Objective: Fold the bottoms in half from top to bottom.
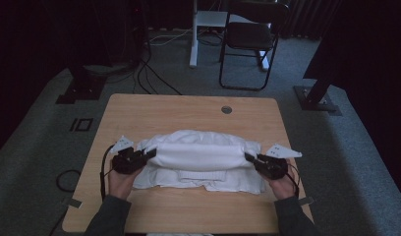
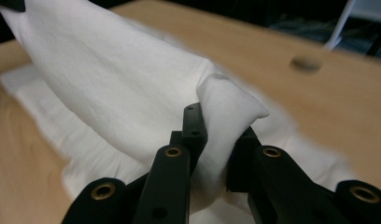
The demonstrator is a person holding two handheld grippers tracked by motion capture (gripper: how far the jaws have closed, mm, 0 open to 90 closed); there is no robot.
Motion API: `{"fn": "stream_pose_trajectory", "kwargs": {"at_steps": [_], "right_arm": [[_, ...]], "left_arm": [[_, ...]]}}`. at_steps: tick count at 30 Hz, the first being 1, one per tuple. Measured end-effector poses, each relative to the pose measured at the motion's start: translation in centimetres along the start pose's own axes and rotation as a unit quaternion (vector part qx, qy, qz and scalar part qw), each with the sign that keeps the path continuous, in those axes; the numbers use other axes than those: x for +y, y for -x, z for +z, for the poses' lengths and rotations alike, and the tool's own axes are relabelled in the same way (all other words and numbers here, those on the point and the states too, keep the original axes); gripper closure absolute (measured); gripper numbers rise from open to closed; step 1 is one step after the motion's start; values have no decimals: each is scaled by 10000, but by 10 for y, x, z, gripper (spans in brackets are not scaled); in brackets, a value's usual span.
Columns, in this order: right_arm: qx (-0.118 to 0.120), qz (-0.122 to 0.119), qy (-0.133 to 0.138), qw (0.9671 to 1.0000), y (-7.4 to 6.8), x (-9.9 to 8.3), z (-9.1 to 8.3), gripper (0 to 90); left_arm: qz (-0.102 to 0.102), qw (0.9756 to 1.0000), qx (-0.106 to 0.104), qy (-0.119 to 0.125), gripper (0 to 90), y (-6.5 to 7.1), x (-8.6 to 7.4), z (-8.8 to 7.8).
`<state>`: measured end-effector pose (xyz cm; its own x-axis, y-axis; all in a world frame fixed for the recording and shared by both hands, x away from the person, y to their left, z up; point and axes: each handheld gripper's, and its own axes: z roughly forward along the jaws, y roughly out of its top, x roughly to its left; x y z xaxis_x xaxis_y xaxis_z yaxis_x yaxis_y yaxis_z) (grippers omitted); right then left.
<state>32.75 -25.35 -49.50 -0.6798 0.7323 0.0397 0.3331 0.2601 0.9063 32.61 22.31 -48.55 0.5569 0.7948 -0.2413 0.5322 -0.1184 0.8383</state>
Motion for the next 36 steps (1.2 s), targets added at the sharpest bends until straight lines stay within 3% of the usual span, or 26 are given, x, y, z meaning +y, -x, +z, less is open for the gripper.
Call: {"fn": "stream_pose_trajectory", "kwargs": {"at_steps": [2, 3, 5, 8, 11, 13, 15, 19, 20, 21, 22, 25, 27, 29, 31, 33, 36], "right_arm": [[7, 127, -180, 9998, -3, -14, 2, 763], [25, 179, -202, 9996, -4, -17, 2, 650], [-1, 253, -155, 9996, -5, -14, -1, 508], [-87, 281, 253, 9992, -9, 9, -11, 411], [-205, 276, 401, 9986, -19, 35, -8, 425], [-254, 269, 286, 9989, -28, 46, 6, 446], [-266, 258, 61, 9993, -39, 48, 24, 461], [-181, 79, -416, 9989, -62, 31, 62, 476], [-181, 79, -416, 9989, -62, 31, 62, 476], [-199, 10, -580, 9981, -66, 23, 71, 479], [-264, -31, -848, 9960, -70, 6, 82, 477], [-193, 79, -971, 9951, -67, -12, 85, 476], [-221, 98, -971, 9950, -62, -15, 79, 476], [-422, 106, -969, 9943, -57, -17, 70, 481], [-539, 211, -970, 9936, -49, -23, 62, 480], [-591, 296, -998, 9928, -44, -27, 59, 478], [-600, 451, -1149, 9905, -36, -37, 61, 473]], "left_arm": [[-75, 9999, -24, -92, 644, -2, -7, 2], [-68, 10000, 40, -32, 577, -2, -6, 1], [-146, 9996, -13, 221, 512, -1, 3, -5], [-36, 9987, 60, 501, 503, 8, 25, -11], [41, 9984, 134, 544, 528, 24, 47, -5], [128, 9990, 75, 413, 542, 38, 52, 7], [248, 9994, -83, 229, 557, 53, 47, 23], [455, 9977, -234, -447, 573, 71, 11, 62], [455, 9977, -234, -447, 575, 71, 11, 62], [490, 9958, -164, -756, 575, 69, -10, 77], [491, 9950, -128, -859, 582, 66, -20, 82], [224, 9968, -167, -752, 596, 51, -34, 81], [278, 9969, 108, -725, 595, 45, -36, 72], [322, 9958, 524, -673, 567, 38, -37, 61], [233, 9943, 843, -606, 547, 26, -40, 51], [140, 9935, 948, -614, 517, 18, -44, 49], [111, 9921, 1097, -601, 374, 13, -50, 51]]}}
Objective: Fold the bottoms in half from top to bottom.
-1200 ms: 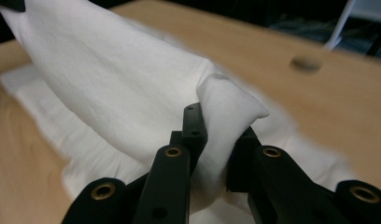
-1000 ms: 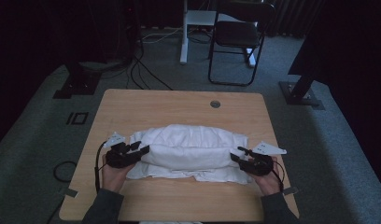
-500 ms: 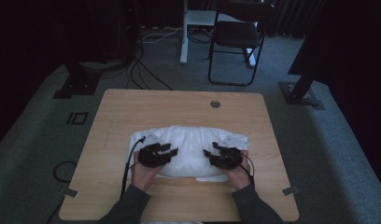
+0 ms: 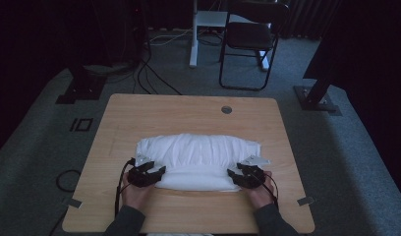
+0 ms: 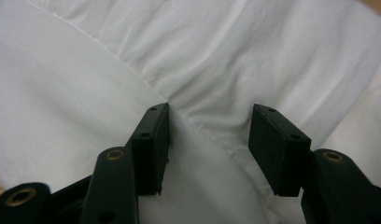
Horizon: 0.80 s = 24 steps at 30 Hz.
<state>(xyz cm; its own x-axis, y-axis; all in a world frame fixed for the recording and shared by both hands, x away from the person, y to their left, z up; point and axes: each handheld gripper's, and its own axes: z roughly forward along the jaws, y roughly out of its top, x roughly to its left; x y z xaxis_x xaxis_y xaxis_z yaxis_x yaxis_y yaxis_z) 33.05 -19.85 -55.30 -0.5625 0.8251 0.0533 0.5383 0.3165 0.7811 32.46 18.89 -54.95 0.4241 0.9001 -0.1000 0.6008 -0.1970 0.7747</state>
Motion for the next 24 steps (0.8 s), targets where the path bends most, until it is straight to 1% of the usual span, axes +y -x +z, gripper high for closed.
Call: {"fn": "stream_pose_trajectory", "kwargs": {"at_steps": [1, 2, 3, 4, 5, 6, 7, 8, 9, 10, 11, 12, 13, 14, 16, 17, 18, 24], "right_arm": [[2, -18, -16, 10000, 0, 0, 2, 473], [2, -18, -16, 10000, 0, 0, 2, 473], [-62, -114, -57, 9999, -3, 1, 7, 474], [-53, -181, -75, 9998, -3, 3, 16, 477], [-53, -181, -75, 9998, -3, 3, 16, 477], [7, -150, -82, 9999, -2, 5, 19, 477], [7, -150, -82, 9999, -2, 5, 19, 477], [80, -138, -62, 9999, 0, 7, 24, 477], [80, -138, -62, 9999, 0, 7, 24, 477], [146, -145, -6, 9998, 1, 9, 27, 477], [146, -145, -6, 9998, 1, 9, 27, 477], [192, -118, 29, 9997, 1, 9, 29, 477], [192, -118, 29, 9997, 1, 9, 29, 477], [204, -109, 27, 9997, 1, 9, 29, 477], [208, -114, 25, 9997, 1, 9, 29, 477], [208, -114, 25, 9997, 1, 9, 29, 477], [220, -101, 29, 9997, 2, 9, 29, 477], [226, -70, 43, 9997, 2, 8, 29, 476]], "left_arm": [[-1, 9998, 168, 43, 374, 0, -1, 2], [-1, 9998, 168, 43, 316, 0, -1, 2], [-78, 9994, 323, 134, 316, -1, -1, 3], [-225, 9985, 418, 274, 231, -6, 1, -1], [-225, 9985, 418, 274, 200, -6, 1, -1], [-337, 9975, 526, 320, 177, -12, 3, -4], [-337, 9975, 526, 320, 161, -12, 3, -4], [-462, 9965, 646, 241, 138, -17, 3, -3], [-462, 9965, 646, 241, 106, -17, 3, -3], [-572, 9952, 775, 152, 81, -22, 1, -1], [-572, 9952, 775, 152, 75, -22, 1, -1], [-585, 9943, 888, 81, 64, -23, 0, 2], [-585, 9943, 888, 81, 26, -23, 0, 2], [-566, 9935, 983, -27, 26, -24, 0, 6], [-696, 9930, 943, -135, 9, -26, -2, 11], [-696, 9930, 943, -135, 8, -26, -2, 11], [-770, 9928, 903, -142, 8, -28, -2, 11], [-795, 9926, 905, -146, 3, -28, -2, 12]]}}
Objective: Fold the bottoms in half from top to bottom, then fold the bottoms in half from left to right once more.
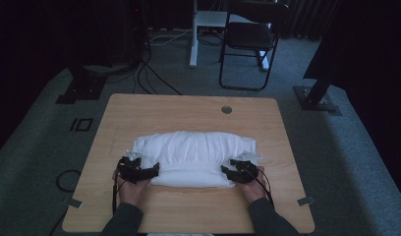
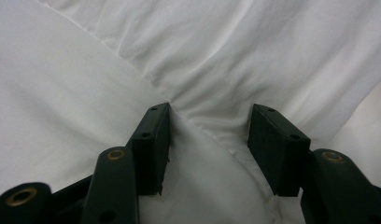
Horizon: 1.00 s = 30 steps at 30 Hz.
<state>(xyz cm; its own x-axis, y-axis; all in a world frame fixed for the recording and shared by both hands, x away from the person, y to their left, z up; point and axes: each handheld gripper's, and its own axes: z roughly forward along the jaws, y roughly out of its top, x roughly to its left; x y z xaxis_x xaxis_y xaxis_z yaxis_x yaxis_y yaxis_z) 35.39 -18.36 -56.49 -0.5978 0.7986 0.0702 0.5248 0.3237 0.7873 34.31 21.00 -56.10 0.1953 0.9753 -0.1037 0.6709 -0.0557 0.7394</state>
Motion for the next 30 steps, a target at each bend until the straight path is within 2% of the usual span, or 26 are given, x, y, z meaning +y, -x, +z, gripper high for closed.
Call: {"fn": "stream_pose_trajectory", "kwargs": {"at_steps": [9, 15, 18, 21, 22, 23, 25, 27, 30], "right_arm": [[7, 34, 22, 10000, 0, 0, 0, 476], [12, 78, 31, 10000, -1, -1, 0, 475], [36, 95, 41, 9999, -1, -1, 0, 474], [76, 84, 47, 9999, -3, -1, 0, 471], [97, 78, 49, 9999, -3, -1, 0, 470], [93, 71, 44, 9999, -4, -1, 0, 470], [113, 82, 46, 9999, -3, -1, 0, 470], [128, 92, 46, 9999, -2, -1, 0, 470], [147, 90, 46, 9998, -2, -2, 0, 470]], "left_arm": [[-109, 9999, 63, 27, 4, 1, 0, 0], [-84, 9998, 196, 54, 14, 6, -2, -1], [-9, 9998, 174, 101, 178, 11, -4, -4], [-92, 9998, -47, 189, 405, 13, -5, -7], [-93, 9998, -61, 183, 442, 13, -5, -7], [-122, 9998, -60, 168, 447, 13, -5, -8], [-39, 9997, -66, 235, 434, 13, -4, -10], [-71, 9991, -158, 389, 326, 8, -2, -15], [-284, 9973, -213, 646, 197, -5, 4, -26]]}}
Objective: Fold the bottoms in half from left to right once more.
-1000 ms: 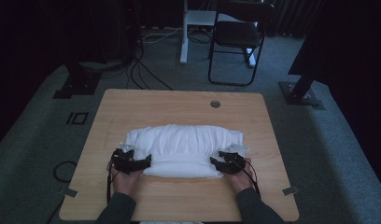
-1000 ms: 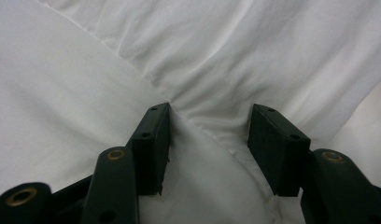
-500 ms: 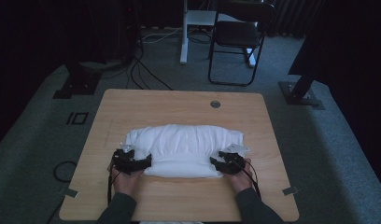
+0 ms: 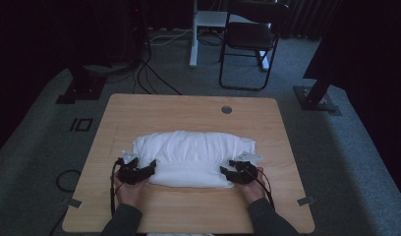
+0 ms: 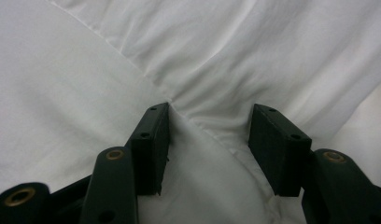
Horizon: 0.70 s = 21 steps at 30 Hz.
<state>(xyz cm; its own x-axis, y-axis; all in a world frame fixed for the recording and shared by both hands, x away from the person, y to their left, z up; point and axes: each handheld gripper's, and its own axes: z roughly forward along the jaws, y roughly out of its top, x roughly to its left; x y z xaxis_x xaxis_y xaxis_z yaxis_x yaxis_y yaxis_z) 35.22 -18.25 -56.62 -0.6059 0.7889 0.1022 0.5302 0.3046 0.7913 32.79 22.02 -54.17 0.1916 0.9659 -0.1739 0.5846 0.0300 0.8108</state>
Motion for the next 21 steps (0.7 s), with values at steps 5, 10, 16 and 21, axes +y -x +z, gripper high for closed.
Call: {"fn": "stream_pose_trajectory", "kwargs": {"at_steps": [5, 10, 16, 21], "right_arm": [[-5, -3, 4, 10000, 0, 0, 0, 470], [0, -1, 4, 10000, 0, 0, 0, 470], [3, -6, 10, 10000, 0, 0, 0, 470], [-15, -13, 12, 10000, 0, 0, 0, 470]], "left_arm": [[-325, 9985, 388, -222, 132, -17, 3, 7], [-46, 9912, 1108, -720, 49, -16, -3, 22], [122, 9906, 1159, -714, 93, -11, -5, 21], [195, 9927, 1033, -599, 329, -5, -6, 17]]}}
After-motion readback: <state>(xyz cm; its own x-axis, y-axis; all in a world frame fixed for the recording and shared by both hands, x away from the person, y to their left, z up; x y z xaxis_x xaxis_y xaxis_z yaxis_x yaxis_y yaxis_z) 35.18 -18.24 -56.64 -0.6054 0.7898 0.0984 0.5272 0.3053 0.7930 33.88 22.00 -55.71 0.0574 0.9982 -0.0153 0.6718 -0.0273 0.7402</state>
